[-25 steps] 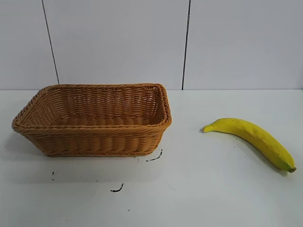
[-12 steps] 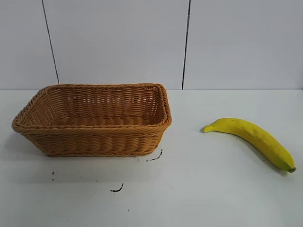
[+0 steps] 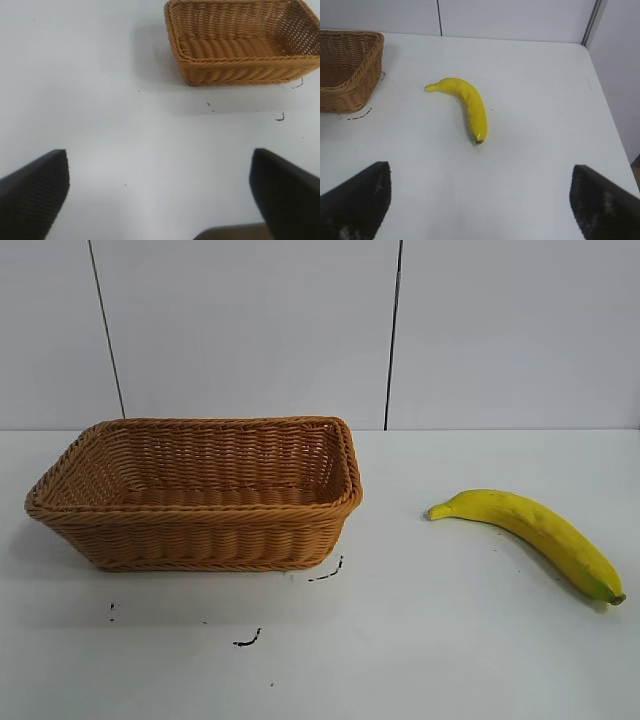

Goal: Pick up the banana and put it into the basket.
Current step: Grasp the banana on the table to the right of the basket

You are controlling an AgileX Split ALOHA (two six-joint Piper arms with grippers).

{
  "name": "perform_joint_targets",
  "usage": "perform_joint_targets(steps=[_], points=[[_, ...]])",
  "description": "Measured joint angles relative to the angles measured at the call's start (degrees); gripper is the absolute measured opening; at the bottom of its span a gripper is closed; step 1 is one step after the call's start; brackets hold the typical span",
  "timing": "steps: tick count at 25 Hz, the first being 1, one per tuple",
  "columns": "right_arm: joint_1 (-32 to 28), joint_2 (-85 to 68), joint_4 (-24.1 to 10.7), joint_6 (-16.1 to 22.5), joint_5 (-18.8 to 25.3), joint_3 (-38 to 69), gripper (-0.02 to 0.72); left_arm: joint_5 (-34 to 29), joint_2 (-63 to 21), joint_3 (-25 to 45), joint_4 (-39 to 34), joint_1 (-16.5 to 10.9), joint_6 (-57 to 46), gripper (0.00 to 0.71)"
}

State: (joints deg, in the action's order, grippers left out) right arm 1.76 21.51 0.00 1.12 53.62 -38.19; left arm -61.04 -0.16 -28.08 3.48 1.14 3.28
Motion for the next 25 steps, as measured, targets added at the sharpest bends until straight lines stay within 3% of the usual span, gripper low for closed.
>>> perform_joint_targets(steps=[11, 16, 23, 25], points=[[0.0, 41.12, -1.85, -3.57, -0.58, -18.6, 0.696, 0.0, 0.0, 0.0, 0.0, 0.0, 0.0, 0.695], [0.0, 57.1, -1.24, -10.35, 1.09, -28.86, 0.696, 0.0, 0.0, 0.0, 0.0, 0.0, 0.0, 0.695], [0.24, 70.48, 5.78, -22.9, 1.51, -38.26, 0.696, 0.0, 0.0, 0.0, 0.0, 0.0, 0.0, 0.695], [1.11, 72.33, 6.35, -25.05, 0.83, -38.73, 0.696, 0.0, 0.0, 0.0, 0.0, 0.0, 0.0, 0.695]])
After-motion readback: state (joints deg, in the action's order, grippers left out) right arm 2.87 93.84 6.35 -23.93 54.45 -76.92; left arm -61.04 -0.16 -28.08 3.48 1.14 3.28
